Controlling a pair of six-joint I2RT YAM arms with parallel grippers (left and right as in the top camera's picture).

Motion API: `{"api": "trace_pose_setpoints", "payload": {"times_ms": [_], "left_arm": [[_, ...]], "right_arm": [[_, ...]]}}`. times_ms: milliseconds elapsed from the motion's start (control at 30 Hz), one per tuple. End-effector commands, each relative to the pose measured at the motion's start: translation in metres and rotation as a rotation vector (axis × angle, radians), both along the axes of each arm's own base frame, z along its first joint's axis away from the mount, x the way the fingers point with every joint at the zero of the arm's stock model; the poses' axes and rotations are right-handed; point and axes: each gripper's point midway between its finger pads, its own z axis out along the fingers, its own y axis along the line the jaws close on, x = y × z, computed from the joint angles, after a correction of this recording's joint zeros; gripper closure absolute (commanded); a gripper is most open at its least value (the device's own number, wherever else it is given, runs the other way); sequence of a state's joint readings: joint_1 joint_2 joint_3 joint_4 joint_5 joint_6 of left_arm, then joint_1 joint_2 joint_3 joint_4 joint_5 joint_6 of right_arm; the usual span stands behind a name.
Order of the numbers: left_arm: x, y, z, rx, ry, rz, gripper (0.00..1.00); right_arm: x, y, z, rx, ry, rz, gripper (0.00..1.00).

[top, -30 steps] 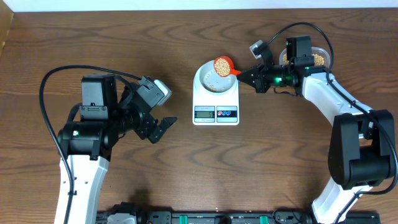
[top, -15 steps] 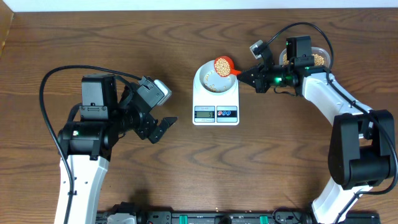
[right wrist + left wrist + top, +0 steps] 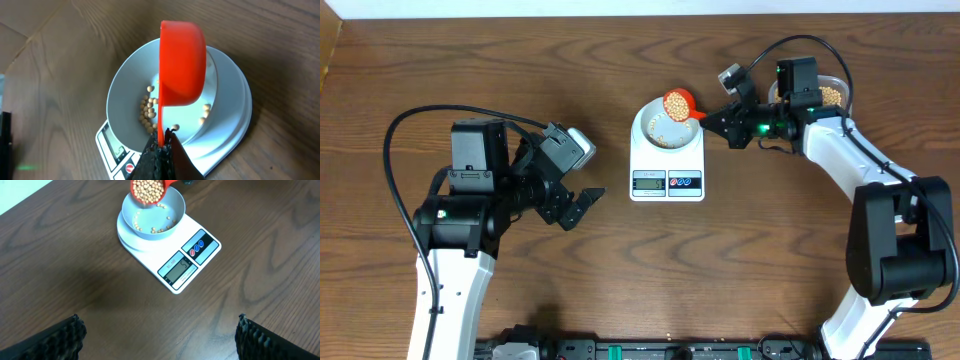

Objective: Scoop item into bowl and weigh 50g on scale
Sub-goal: 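Tilt the scoop with the right gripper to pour soybeans into bowl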

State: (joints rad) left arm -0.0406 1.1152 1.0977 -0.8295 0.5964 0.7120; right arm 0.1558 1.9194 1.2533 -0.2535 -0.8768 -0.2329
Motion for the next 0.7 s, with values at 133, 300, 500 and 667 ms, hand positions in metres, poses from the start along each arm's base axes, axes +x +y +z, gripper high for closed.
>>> {"api": "trace_pose_setpoints", "payload": {"times_ms": [133,300,500,667], "left_arm": [[0.0030,0.0011,0.0064,0.005,-0.022,-0.005,0.02],[0.0030,0.0011,0.0064,0.005,-0.022,-0.005,0.02],[0.0030,0.0011,0.0064,0.005,-0.022,-0.005,0.03],[0.0030,0.0011,0.0064,0.005,-0.022,-0.005,0.02]], "right_arm": [[0.0011,0.0084,0.0136,-0.071,-0.097,0.004,0.99],[-0.0016,0.0134,0.0162,-0.086,-0.131,0.030,0.99],[0.0002,0.0114,0.0159,-0.101,-0.135,0.018,0.99],[-0.0007,0.0113,0.0183,-0.100,-0.137,0.018,0.99]]}}
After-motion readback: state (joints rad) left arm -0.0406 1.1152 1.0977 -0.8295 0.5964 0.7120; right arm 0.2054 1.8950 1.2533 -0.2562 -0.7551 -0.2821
